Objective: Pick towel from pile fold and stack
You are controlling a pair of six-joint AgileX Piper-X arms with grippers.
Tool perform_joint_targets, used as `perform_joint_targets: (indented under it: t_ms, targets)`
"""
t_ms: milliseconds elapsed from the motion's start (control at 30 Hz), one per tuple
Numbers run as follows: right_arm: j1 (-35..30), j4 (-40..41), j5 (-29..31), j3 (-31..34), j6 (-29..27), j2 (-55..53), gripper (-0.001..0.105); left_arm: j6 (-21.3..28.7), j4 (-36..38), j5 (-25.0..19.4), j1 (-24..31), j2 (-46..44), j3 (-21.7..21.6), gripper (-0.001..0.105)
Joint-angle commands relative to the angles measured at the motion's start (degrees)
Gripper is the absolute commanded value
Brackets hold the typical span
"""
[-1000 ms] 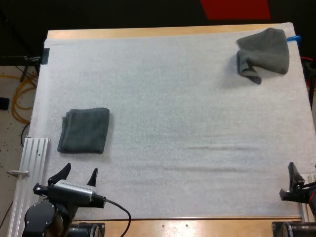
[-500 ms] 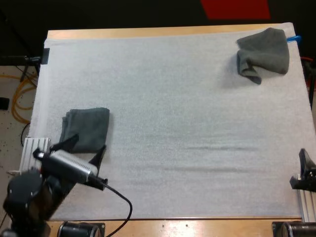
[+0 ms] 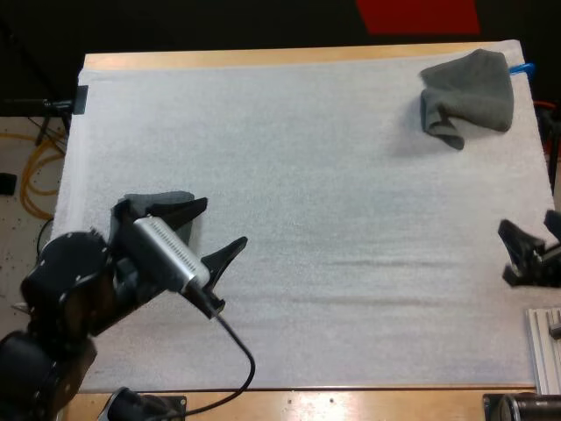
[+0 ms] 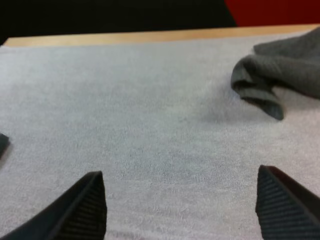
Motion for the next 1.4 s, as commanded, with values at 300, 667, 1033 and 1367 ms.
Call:
perform_joint_targets:
  t_ms: [300,667,1033,1367]
  targets:
    - [1.35,-16.52,4.17,-2.04,3.87,20.98,0.062,-0.11,-0.26,2.67,-0.33,3.57,-0.29,0.062]
    - [2.11,-26.92,12.56,-12.39,18.16,49.8,0.062,-0.38,-0.3,2.67,-0.33,4.51,-0.29,0.062]
    - [2.3,-35.59,8.12,-23.42,38.76,70.73,0.062,-2.72,-0.3,2.67,-0.33,4.51,-0.29,0.062]
    - [2.68,-40.68,8.12,-27.18,54.87,82.24,0.062,-2.72,-0.3,2.67,-0.33,4.51,-0.29,0.062]
